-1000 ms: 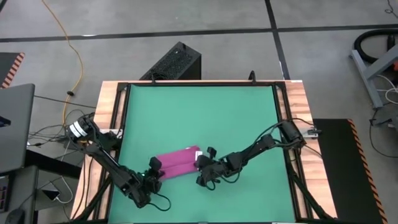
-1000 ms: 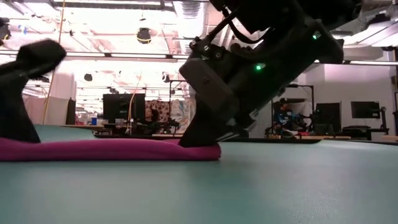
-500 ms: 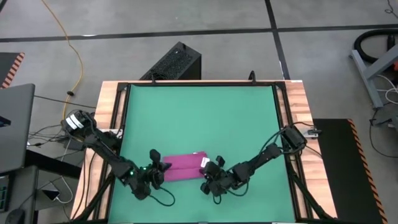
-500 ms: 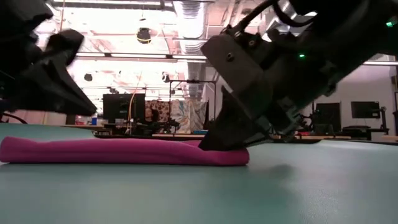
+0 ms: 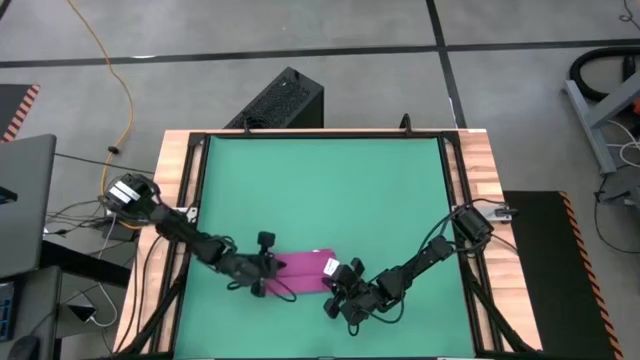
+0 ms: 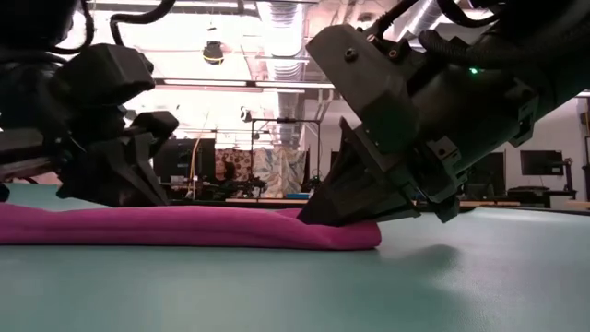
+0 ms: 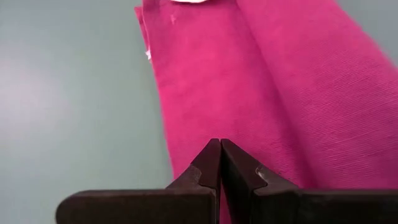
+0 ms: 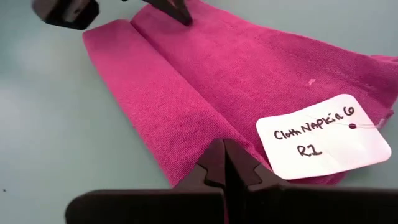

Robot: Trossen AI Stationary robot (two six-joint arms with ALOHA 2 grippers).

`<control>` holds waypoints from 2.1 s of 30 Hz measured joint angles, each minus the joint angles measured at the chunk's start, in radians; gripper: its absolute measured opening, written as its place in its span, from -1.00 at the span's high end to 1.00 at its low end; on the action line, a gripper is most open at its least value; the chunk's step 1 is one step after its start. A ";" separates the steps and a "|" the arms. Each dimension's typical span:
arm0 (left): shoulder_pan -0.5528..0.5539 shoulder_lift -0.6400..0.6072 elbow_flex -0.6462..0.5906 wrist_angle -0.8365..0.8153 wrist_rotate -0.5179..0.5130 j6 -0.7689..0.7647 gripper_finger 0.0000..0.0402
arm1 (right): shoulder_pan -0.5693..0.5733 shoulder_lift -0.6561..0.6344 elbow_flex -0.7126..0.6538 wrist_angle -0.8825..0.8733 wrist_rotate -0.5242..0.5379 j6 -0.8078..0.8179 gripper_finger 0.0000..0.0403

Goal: Roll towel into tight, uniform cylinder
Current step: Roll the pink towel

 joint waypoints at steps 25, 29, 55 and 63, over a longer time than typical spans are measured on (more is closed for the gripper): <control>-0.104 -0.119 0.073 0.075 0.032 0.126 1.00 | -0.032 0.000 0.003 0.039 0.006 0.080 0.94; -0.117 -0.002 0.091 0.088 0.004 0.125 1.00 | -0.037 -0.001 0.003 0.041 0.004 0.078 0.94; -0.090 0.181 0.139 -0.018 -0.002 -0.005 1.00 | 0.086 -0.057 0.036 0.089 0.108 -0.454 0.91; -0.072 0.178 0.139 -0.040 0.055 -0.065 1.00 | 0.093 -0.055 0.045 0.027 0.062 -0.733 0.25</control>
